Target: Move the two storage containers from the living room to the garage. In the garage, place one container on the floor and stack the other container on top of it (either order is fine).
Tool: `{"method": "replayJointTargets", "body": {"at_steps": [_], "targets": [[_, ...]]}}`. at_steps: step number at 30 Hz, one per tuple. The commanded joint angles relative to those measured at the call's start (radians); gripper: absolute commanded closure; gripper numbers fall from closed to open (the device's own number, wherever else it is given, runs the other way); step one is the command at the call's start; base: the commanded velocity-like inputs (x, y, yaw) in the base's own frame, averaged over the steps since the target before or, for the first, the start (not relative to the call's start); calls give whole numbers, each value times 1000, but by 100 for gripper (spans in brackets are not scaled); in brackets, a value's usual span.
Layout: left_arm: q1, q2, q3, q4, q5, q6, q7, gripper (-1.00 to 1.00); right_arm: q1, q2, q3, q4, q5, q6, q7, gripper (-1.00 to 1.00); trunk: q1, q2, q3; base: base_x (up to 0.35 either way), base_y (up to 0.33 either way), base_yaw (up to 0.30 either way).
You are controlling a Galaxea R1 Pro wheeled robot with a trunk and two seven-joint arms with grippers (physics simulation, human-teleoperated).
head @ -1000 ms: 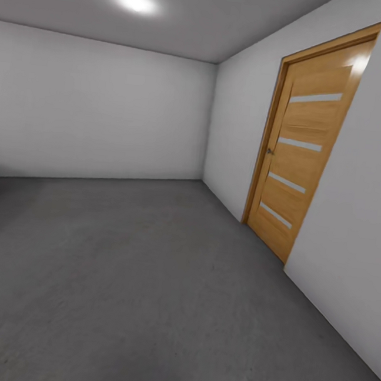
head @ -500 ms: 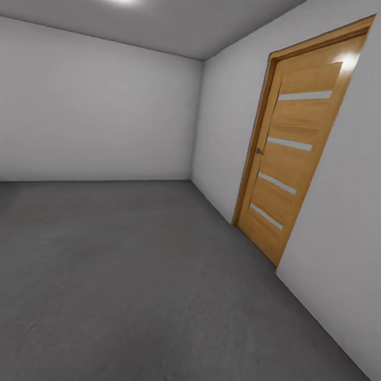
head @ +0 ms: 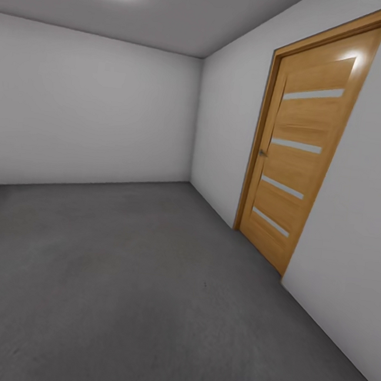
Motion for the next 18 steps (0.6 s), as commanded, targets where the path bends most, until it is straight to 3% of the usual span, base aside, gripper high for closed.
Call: {"method": "replayJointTargets", "body": {"at_steps": [1,18], "targets": [[0,0,4,0,5,-2,-1,-100,-1,0,0,1,0,-4,0,-100,1,0,-1,323,130,0],[0,-1,4,-1,6,-1,3,-100,-1,1,0,1,-2,-5,0,-100,1,0,-1,323,106,0]]}}
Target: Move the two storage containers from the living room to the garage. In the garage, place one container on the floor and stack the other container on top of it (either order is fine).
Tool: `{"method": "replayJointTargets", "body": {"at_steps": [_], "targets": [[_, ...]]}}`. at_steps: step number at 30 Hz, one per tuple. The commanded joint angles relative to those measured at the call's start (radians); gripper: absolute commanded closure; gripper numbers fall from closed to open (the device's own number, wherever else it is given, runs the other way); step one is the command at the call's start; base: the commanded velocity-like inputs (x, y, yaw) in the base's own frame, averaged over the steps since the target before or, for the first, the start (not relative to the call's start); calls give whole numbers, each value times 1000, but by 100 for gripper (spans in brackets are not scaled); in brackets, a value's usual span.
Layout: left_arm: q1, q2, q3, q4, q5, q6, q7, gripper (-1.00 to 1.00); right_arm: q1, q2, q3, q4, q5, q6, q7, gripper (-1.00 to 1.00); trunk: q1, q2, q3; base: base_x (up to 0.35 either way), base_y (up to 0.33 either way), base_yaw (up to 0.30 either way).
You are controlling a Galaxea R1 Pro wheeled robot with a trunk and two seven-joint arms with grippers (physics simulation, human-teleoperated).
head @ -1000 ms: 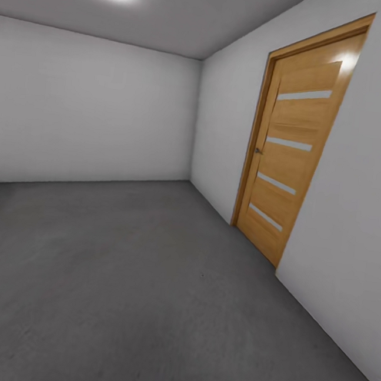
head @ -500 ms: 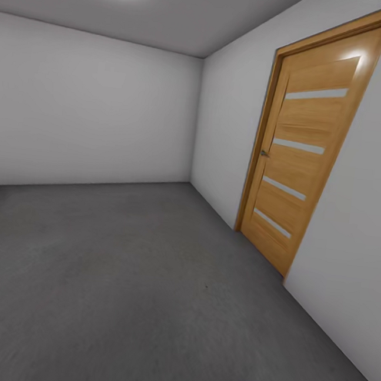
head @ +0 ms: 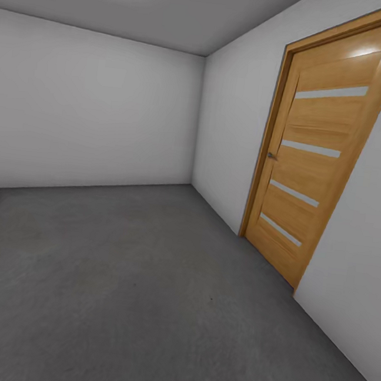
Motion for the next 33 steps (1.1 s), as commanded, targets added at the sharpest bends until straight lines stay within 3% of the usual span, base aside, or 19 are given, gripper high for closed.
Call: {"method": "replayJointTargets", "body": {"at_steps": [1,8,25,33], "targets": [[0,0,4,0,5,-2,1,-100,-1,0,0,1,-1,-4,0,-100,1,0,-1,323,13,0],[0,0,5,1,5,-1,3,-100,-1,0,-1,1,-8,-4,-1,-100,1,0,-1,323,3,-87],[0,-1,5,1,5,-3,5,-100,-1,0,-1,1,-11,-3,-3,-100,1,0,-1,324,0,-275],[0,0,5,0,5,-3,5,-100,-1,0,-1,1,-7,-3,-1,-100,1,0,-1,324,0,-54]]}}
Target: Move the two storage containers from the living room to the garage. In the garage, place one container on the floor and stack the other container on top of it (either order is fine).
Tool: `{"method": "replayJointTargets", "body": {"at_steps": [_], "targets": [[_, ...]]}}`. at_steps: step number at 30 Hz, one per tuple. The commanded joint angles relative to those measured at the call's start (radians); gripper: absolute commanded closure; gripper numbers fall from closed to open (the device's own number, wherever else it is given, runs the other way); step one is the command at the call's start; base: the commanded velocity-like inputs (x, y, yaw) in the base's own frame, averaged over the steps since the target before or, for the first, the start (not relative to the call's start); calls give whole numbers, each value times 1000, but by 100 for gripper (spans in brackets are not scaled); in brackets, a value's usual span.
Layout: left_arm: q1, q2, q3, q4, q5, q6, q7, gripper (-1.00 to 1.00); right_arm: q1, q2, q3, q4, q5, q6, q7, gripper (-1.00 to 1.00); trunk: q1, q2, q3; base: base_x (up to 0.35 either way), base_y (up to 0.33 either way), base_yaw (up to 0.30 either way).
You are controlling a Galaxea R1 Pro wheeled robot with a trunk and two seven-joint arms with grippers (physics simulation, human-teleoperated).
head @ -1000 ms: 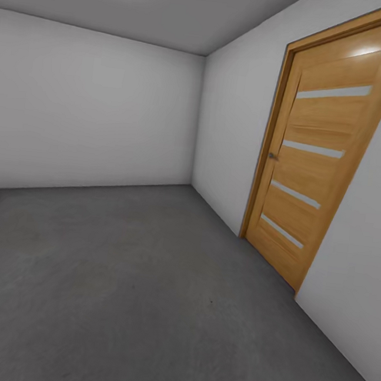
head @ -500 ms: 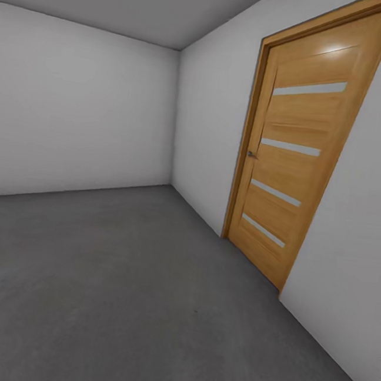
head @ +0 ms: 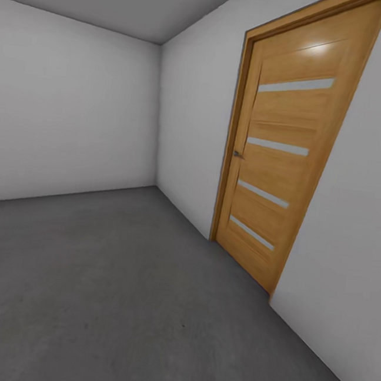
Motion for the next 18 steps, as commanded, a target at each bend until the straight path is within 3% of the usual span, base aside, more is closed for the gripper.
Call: {"method": "replayJointTargets", "body": {"at_steps": [1,18], "targets": [[0,0,4,0,4,-2,0,-100,-1,0,0,1,0,-4,0,-100,1,0,-1,324,0,-7],[0,0,4,0,4,-2,0,-100,-1,-1,1,1,5,-4,1,-100,1,0,-1,324,0,-1]]}}
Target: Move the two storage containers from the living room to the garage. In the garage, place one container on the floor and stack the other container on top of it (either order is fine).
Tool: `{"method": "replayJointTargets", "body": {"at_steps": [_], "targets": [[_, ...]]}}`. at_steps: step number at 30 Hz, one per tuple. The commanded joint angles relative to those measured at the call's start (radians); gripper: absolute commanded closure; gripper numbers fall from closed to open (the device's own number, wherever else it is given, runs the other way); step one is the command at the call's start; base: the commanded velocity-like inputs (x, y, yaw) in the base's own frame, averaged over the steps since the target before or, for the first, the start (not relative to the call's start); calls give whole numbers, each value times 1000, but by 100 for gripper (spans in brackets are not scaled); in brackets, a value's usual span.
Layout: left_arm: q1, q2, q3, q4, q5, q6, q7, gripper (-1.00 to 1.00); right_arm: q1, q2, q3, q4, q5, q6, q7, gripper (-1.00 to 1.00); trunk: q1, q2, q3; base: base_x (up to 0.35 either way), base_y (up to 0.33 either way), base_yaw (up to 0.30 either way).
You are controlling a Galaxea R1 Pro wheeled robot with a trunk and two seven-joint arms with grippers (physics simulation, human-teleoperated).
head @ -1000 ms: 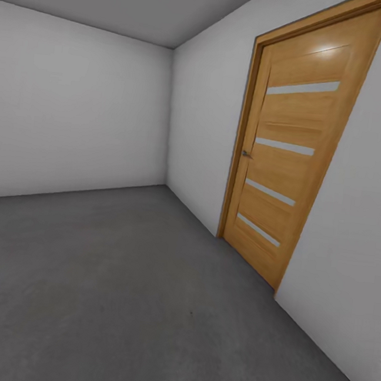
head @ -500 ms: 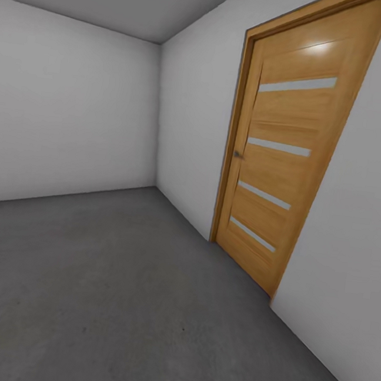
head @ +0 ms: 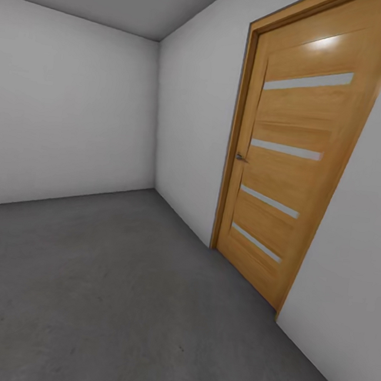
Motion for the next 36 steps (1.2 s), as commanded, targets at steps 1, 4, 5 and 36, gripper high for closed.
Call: {"method": "replayJointTargets", "body": {"at_steps": [1,4,5,36], "targets": [[0,0,4,0,4,-2,0,-100,-1,0,0,1,-1,-4,0,-100,1,0,-1,324,0,0],[0,0,4,0,4,-2,0,-100,-1,0,-1,1,-1,-5,0,-100,1,0,-1,324,4,0],[0,0,4,0,4,-2,0,-100,-1,1,-1,1,-1,-5,-1,-100,1,0,-1,324,25,0],[0,1,4,-2,4,-4,-9,-100,-1,1,-2,2,-5,-24,-2,-100,1,0,-1,291,198,-195]]}}
